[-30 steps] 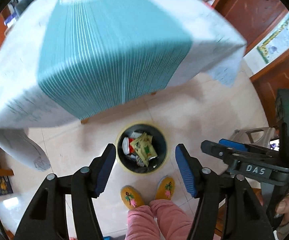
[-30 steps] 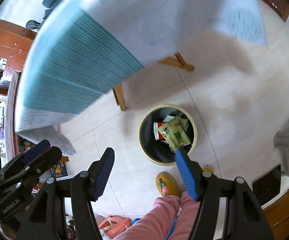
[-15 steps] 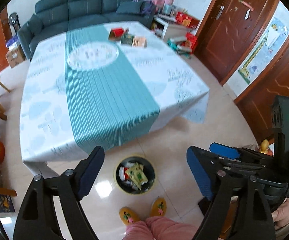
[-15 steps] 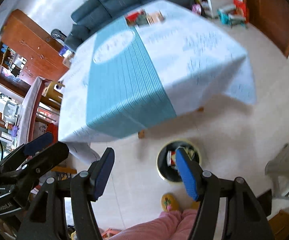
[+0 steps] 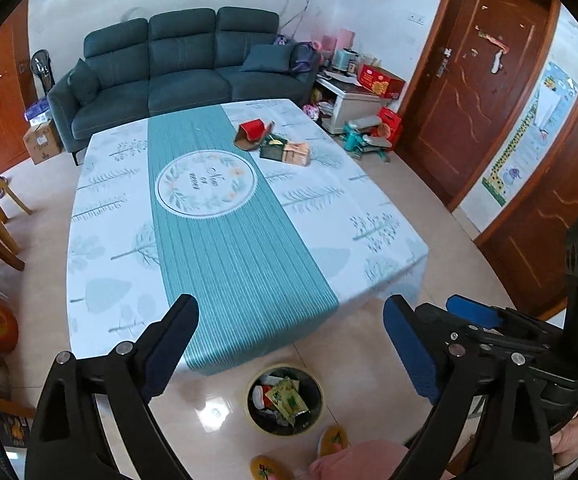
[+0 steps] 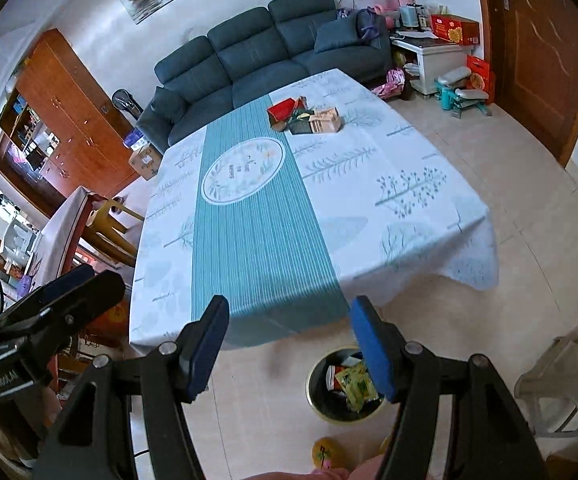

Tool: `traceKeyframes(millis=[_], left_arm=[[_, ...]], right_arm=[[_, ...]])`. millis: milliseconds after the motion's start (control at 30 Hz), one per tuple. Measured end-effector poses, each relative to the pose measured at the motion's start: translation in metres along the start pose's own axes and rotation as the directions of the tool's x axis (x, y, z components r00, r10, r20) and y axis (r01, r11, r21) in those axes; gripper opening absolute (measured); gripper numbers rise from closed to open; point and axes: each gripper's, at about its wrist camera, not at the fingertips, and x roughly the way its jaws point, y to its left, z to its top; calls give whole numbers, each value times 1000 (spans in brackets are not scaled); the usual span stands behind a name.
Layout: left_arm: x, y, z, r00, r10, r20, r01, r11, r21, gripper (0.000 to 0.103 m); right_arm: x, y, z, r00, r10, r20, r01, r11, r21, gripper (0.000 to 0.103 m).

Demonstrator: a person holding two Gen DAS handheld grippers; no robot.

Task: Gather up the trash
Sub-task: 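Move both open grippers back toward the trash on the table, then grasp the red box with the left gripper while the right gripper grasps the green-and-kraft carton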

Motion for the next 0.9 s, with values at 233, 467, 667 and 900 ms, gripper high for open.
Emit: traceKeyframes(millis=[233,467,667,900], left_arm=[[41,7,42,999,38,9,-38,999,-36,93],[113,3,109,995,98,22,-96,992,-86,93],[195,10,180,992,106,-64,-117,973,-200,93],[277,28,230,974,178,-141,-206,953,-222,98]], right_arm=[[39,-8,46,1000,-1,-25,0,999,-51,64],[102,-23,140,998,39,-45,-48,975,-216,64],[176,-42,235,989,63,-137,-109,927,-359,64],[273,-49,309,973,38,-226,-155,835,-528,64]])
